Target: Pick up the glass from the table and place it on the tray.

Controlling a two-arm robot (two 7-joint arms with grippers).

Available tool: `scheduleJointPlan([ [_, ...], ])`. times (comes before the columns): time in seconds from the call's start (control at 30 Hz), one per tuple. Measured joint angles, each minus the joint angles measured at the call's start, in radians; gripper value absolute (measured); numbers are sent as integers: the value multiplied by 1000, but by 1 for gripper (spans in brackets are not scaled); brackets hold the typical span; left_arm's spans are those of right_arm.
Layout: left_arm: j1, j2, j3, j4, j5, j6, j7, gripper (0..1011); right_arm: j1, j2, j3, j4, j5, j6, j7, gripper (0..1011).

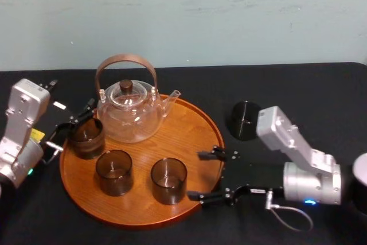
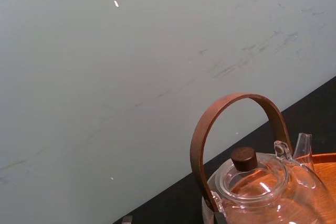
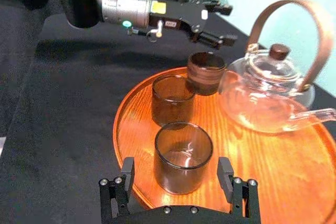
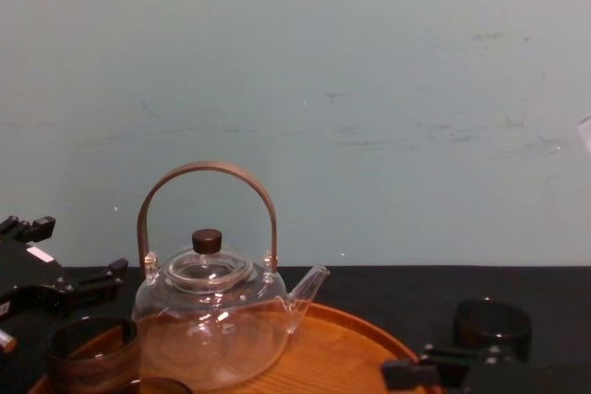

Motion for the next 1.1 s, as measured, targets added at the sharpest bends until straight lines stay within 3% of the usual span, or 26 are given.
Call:
scheduleJointPlan([
  [0.3, 0, 0, 0, 0, 0, 0, 0, 1001, -65, 68, 70, -55, 43, -20, -46, 1003],
  [0.53, 0, 0, 0, 0, 0, 0, 0, 1002, -112, 95, 125, -72, 60, -19, -101, 1003],
  [0.8, 0, 0, 0, 0, 0, 0, 0, 1001, -167, 80, 207, -75, 80, 19, -215, 1003],
  [1.1, 0, 0, 0, 0, 0, 0, 0, 1001, -170, 37, 253, -47, 73, 88, -309, 1003],
])
